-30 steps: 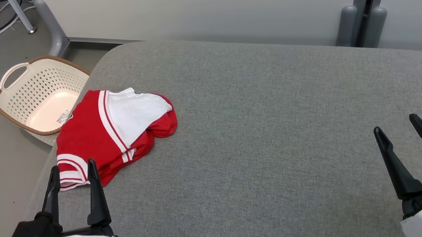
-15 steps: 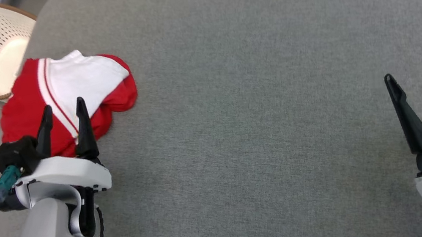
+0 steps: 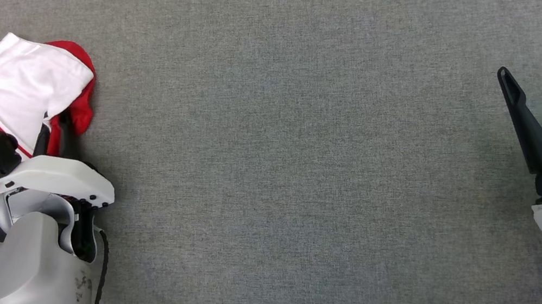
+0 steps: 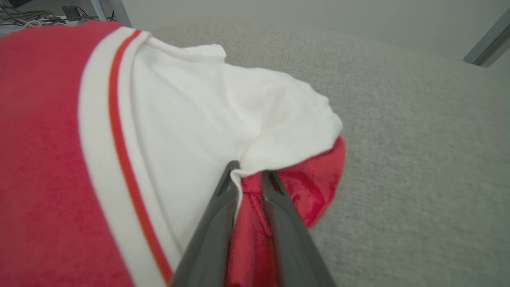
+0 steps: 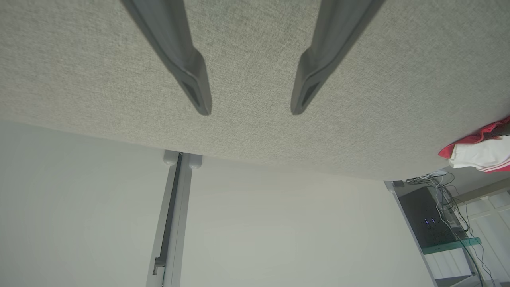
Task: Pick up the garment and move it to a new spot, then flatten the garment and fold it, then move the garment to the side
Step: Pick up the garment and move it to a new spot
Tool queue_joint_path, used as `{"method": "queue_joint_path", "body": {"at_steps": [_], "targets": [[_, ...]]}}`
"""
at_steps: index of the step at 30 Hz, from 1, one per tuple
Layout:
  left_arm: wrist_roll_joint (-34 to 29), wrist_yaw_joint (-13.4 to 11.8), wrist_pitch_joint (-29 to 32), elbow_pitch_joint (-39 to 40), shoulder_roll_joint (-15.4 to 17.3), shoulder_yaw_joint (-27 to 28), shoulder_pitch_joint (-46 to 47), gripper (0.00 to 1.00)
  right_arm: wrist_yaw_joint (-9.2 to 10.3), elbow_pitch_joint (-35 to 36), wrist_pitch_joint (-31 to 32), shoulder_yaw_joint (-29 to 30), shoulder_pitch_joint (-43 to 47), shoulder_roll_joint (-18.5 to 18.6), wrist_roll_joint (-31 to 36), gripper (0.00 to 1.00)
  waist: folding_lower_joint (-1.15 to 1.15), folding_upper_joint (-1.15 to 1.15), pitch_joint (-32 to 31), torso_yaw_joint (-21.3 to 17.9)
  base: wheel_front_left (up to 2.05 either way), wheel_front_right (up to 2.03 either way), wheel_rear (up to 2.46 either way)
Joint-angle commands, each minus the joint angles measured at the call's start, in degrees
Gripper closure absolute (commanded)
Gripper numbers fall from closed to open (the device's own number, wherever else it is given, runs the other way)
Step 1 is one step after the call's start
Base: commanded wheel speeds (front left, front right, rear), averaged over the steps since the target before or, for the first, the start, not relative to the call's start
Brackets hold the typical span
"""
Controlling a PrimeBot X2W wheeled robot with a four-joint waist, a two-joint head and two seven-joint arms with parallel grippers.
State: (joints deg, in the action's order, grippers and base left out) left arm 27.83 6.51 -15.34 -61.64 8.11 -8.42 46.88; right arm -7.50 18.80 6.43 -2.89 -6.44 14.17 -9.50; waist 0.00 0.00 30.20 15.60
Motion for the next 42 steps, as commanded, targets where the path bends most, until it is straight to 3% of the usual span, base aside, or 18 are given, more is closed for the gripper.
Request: {"method": "queue_joint_path", "body": {"at_steps": [1, 9, 18, 22, 30, 35, 42], "targets": [[-0.4, 0.4, 0.4, -0.2, 0.1, 0.1, 0.0, 1.0, 0.02, -0.5, -0.8, -0.1, -1.0, 0.1, -0.1, 0.0, 0.0, 0.0, -0.1, 0.0, 0.0, 0.0, 0.0], [-4.5, -1.5, 0.2, 14.9, 1.3, 6.9, -6.5, 1.0, 0.02, -3.0, -3.1, -0.4, -1.0, -0.9, -0.3, 0.0, 0.0, 0.0, -5.1, -0.2, 0.0, 0.0, 0.0], [-11.1, -1.9, 0.2, 35.8, -1.5, 12.8, -21.6, 1.0, 0.02, -7.2, -5.4, -1.4, 2.4, -3.5, -1.2, 0.0, 0.0, 0.0, -15.3, -2.1, 0.0, 0.0, 0.0], [-12.5, -2.1, 0.2, 40.4, -2.5, 12.6, -27.1, 1.0, 0.02, -8.3, -6.1, -1.6, 4.0, -4.3, -1.4, 0.0, 0.0, 0.0, -18.7, -3.2, 0.0, 0.0, 0.0], [-14.4, -3.5, 2.7, 50.0, -4.0, 8.3, -37.2, 1.0, 0.02, -9.5, -6.7, -2.5, 6.6, -6.0, -2.1, 0.0, 0.0, 0.0, -23.4, -7.8, 0.0, 0.0, 0.0], [-14.9, -1.4, 5.8, 53.7, -4.4, 1.7, -38.0, 1.0, 0.02, -9.8, -7.3, -3.3, 5.9, -6.7, -2.5, 0.0, 0.0, 0.0, -22.4, -14.5, 0.0, 0.0, 0.0], [-15.2, 0.4, 7.8, 53.0, -4.8, -10.0, -33.0, 1.0, 0.02, -10.7, -8.9, -3.6, 4.8, -7.8, -3.1, 0.0, 0.0, 0.0, -18.2, -24.6, 0.0, 0.0, 0.0]]}}
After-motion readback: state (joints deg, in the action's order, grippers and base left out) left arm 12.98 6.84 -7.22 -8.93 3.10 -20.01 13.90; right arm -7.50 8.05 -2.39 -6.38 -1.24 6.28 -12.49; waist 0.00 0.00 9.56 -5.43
